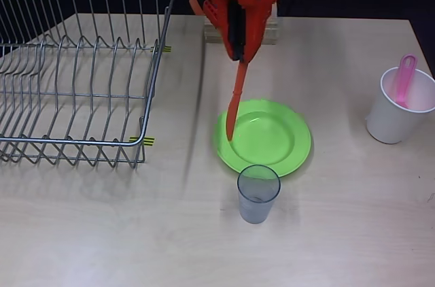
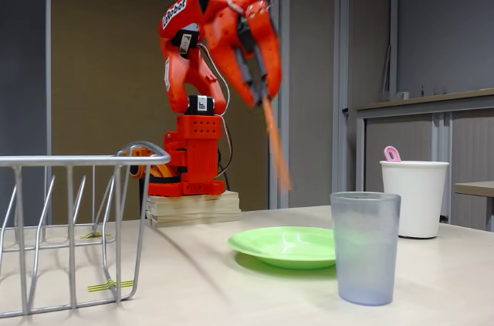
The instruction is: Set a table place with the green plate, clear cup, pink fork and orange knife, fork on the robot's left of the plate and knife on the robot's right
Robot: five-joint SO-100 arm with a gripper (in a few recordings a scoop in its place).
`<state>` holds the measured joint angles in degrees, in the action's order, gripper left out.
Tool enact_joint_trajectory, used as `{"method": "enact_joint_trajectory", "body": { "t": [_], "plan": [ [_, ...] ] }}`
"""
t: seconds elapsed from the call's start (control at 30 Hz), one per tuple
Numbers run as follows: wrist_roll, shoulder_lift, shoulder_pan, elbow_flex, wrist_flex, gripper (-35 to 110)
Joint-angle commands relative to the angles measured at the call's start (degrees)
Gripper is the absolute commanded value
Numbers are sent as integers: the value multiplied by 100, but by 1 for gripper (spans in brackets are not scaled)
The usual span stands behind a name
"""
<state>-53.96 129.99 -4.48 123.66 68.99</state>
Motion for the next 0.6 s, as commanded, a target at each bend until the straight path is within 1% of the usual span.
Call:
{"method": "enact_joint_trajectory", "body": {
  "t": [0.0,0.33,0.57],
  "plan": [
    [-536,-62,264,334,-466,0],
    [-1503,-633,606,1125,-2294,0],
    [-1626,-853,844,1679,-3138,1]
  ]
}}
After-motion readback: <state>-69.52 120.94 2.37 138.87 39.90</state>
